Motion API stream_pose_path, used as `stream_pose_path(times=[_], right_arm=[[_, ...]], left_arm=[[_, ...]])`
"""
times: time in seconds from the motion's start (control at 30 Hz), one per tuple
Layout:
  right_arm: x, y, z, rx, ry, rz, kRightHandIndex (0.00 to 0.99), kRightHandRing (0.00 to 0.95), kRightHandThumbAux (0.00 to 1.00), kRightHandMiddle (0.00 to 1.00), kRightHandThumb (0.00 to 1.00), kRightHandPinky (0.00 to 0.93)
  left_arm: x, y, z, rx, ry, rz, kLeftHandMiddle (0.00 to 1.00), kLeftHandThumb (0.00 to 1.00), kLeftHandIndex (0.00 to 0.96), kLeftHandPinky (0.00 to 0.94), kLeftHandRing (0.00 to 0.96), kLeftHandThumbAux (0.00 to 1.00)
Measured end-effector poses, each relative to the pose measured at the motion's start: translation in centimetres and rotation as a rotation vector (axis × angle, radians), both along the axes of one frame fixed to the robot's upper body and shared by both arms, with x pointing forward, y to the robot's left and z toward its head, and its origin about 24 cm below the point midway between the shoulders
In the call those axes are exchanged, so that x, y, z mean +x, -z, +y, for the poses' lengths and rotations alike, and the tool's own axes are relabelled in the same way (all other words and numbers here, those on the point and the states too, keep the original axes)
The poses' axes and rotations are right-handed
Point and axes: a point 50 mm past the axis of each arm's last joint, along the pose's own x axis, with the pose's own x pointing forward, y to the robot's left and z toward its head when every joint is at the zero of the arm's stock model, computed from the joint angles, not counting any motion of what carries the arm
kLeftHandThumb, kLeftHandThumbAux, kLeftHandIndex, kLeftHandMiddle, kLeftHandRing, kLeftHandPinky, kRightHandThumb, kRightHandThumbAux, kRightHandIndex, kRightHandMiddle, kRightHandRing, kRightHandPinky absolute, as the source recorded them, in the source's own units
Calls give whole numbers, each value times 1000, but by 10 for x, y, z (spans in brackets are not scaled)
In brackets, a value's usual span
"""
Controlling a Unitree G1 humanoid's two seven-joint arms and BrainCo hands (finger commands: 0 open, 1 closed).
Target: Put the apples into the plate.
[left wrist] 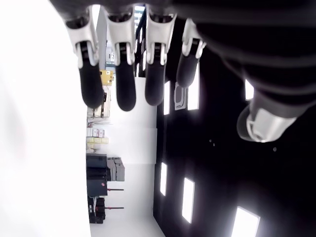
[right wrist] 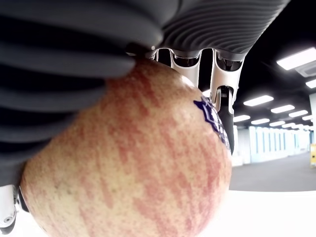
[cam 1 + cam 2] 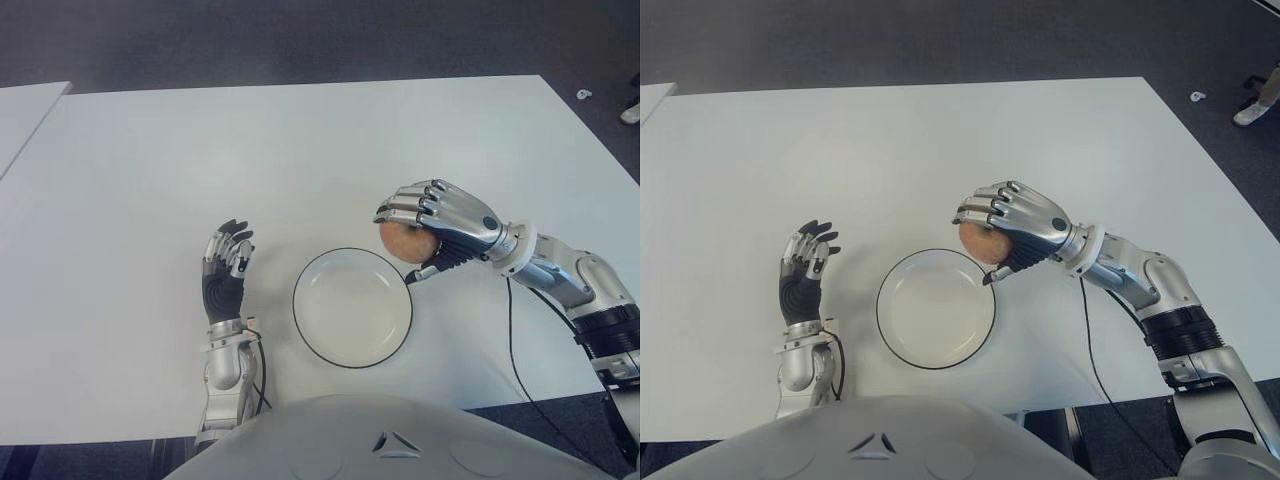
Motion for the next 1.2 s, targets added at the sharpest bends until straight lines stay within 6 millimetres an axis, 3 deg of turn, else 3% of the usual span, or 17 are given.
stream_pose_path(times=[0.47,0.93,1.2], right_arm=[[-23,19,19,42,-164,8,442,851,706,830,750,865],[-27,47,41,23,-241,92,442,858,705,831,746,892],[-20,53,55,-56,-183,128,442,860,705,839,748,861]], left_arm=[[2,0,-2,7,10,17,277,444,225,369,318,506],[3,-2,-4,10,19,13,265,401,213,359,310,485],[3,-3,-6,16,28,12,268,418,211,364,311,498]])
